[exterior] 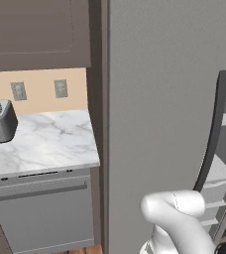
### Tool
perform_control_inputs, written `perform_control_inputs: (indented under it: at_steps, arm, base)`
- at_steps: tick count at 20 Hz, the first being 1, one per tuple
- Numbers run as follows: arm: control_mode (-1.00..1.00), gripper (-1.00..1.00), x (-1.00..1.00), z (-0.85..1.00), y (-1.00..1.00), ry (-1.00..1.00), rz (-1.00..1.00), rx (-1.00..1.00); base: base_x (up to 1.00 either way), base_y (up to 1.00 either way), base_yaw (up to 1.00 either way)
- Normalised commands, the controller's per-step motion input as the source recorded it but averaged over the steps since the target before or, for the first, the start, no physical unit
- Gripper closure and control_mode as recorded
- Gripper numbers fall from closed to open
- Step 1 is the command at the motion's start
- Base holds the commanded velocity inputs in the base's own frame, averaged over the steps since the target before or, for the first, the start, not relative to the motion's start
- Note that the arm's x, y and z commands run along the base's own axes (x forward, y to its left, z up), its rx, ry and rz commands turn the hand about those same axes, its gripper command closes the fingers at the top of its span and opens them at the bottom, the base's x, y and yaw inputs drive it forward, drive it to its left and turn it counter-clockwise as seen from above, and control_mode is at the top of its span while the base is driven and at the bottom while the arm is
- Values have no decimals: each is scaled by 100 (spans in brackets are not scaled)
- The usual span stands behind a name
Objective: Open the freezer door, pick up the ice cube tray from the freezer, and place it on the dining counter.
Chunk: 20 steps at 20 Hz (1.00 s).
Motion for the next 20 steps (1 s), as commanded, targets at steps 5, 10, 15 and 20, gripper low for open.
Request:
perform_control_inputs:
  at_steps: [5, 10, 15, 20]
  arm:
    - [-100, 100, -46, 0, -55, 0, -5, 0]
    - [-100, -100, -52, 0, -44, 0, -7, 0]
    - [-100, -100, -90, 0, -11, 0, -8, 0]
    - [-100, -100, -100, 0, 14, 0, -8, 0]
  base:
    - [0, 0, 0]
    - [0, 0, 0]
    - [0, 0, 0]
    - [0, 0, 0]
